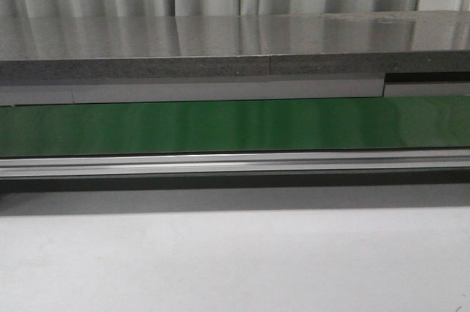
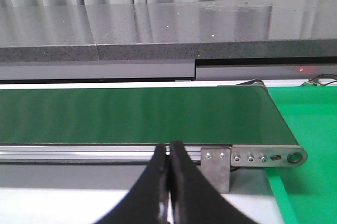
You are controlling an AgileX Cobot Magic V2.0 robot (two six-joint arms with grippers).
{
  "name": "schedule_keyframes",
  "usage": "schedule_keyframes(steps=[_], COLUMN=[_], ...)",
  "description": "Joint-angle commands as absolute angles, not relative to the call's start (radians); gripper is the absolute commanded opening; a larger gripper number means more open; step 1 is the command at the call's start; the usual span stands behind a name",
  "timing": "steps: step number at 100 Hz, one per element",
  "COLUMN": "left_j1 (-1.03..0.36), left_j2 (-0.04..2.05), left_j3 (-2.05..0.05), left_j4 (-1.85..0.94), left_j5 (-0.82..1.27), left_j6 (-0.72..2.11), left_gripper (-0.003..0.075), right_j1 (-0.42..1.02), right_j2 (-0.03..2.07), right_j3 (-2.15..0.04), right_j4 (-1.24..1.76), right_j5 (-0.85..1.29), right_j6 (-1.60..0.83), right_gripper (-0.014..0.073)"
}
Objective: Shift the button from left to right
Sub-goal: 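Lift the button and set it on the conveyor belt with left gripper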
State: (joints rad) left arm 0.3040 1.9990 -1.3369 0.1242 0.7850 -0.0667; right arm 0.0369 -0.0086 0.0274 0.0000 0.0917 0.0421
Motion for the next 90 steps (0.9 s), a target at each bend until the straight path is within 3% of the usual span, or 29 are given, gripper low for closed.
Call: schedule_keyframes(steps=[1,36,66,90], left_j1=[0.301,0.255,0.130,0.108], left_j2=[1.906,1.745,1.740,1.740], left_j3=[-1.380,-1.381,-1.381,-1.381], left_j4=[0.140,0.116,0.114,0.087], left_j5=[0.783,0.794,0.826,0.822], left_j6=[-0.066,-0.056,-0.027,-0.025], left_gripper=[-0.0020,-0.0020,-0.0020,-0.0020], right_j1=[0.038,0.038,0.038,0.038], right_j2=[-0.030,-0.030,-0.030,-0.030], right_j3=[0.010,0.010,0.010,0.010], right_j4=[0.000,0.000,0.000,0.000], right_j5=[0.011,0.011,0.011,0.011], right_j6=[0.036,0.036,0.036,0.036], right_gripper=[-0.0067,-0.0067,-0.0067,-0.0067])
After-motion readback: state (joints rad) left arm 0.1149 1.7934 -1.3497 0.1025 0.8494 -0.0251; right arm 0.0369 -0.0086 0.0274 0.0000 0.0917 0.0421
